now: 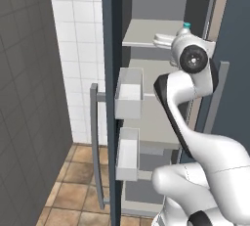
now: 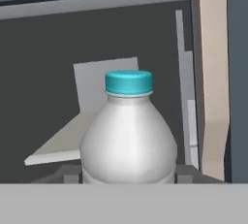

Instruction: Take the bottled waters from the counter and place them in the freezer to freeze. Close the freezer door after placing the bottles.

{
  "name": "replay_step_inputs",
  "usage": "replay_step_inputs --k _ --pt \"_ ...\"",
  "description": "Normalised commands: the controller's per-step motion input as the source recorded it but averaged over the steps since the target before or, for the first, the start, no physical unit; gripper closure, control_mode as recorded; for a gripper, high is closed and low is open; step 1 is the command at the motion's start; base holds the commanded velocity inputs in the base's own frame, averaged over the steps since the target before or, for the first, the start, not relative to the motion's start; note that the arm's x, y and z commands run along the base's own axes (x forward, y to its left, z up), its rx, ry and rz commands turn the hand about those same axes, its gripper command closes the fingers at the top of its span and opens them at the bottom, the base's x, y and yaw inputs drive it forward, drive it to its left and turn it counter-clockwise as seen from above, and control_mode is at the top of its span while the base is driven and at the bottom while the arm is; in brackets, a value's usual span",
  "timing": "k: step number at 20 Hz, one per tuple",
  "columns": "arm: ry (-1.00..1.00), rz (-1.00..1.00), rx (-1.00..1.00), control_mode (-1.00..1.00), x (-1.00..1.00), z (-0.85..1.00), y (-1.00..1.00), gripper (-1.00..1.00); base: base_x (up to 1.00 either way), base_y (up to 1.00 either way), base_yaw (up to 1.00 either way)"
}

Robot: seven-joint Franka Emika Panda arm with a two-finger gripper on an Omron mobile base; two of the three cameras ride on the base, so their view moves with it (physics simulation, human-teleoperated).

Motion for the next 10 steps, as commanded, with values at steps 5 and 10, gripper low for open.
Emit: replay_step_inputs --k 5,10 --pt "0.01 0.03 -0.07 -1.0 0.0 0.0 0.0 1.0 0.0 0.0 0.0" --pt "0.0 0.0 -0.02 -1.0 0.08 -0.05 -0.02 1.0 0.0 0.0 0.0"
